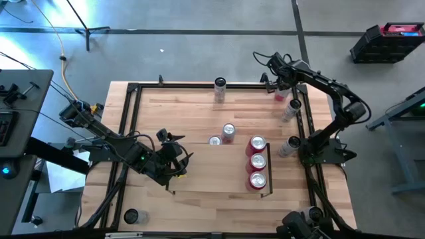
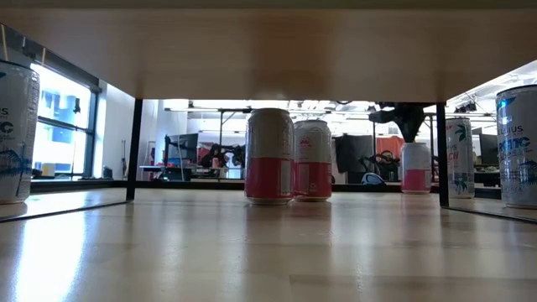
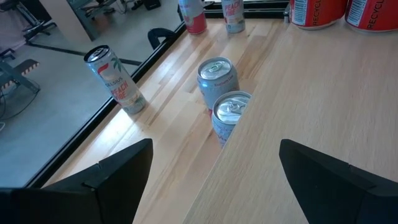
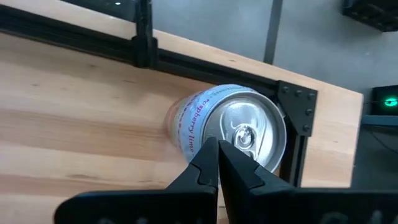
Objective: Place canned beverage on shelf
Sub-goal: Put the top pink and white bottle on the shelf
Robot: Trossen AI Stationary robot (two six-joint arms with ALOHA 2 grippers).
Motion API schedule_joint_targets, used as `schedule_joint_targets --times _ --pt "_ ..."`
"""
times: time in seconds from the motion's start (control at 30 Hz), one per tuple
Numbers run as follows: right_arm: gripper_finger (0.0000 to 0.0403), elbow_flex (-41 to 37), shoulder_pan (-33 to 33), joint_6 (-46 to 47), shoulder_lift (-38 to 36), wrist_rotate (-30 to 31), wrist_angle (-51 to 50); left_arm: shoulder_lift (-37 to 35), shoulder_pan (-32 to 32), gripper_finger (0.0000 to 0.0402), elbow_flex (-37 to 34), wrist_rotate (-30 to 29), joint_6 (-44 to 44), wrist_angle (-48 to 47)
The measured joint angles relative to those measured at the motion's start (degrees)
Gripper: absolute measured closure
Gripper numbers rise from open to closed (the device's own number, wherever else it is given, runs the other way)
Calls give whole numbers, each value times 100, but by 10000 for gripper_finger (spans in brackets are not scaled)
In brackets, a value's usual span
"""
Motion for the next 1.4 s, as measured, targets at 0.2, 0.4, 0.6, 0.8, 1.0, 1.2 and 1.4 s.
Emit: schedule_joint_targets --times 0.2,0.4,0.6,0.8,1.0,1.2,1.4 --pt "403 -7 4 2 -45 -24 31 0 0 60 1 -4 0 0" --pt "403 -11 0 0 -150 -49 505 -1 0 60 1 -54 0 -4" --pt "403 -11 -110 -25 -163 -39 591 0 0 60 1 -135 0 -12" --pt "403 -11 -275 -27 -163 61 623 0 0 60 -1 -179 0 -13" --pt "403 -9 -352 -42 -72 -120 580 -1 0 60 1 -181 -43 -15" --pt "403 -9 -264 -143 34 -90 565 0 0 60 1 -180 -44 -17" --pt "403 7 -247 -151 29 -260 462 -1 0 60 1 -181 -44 -17"
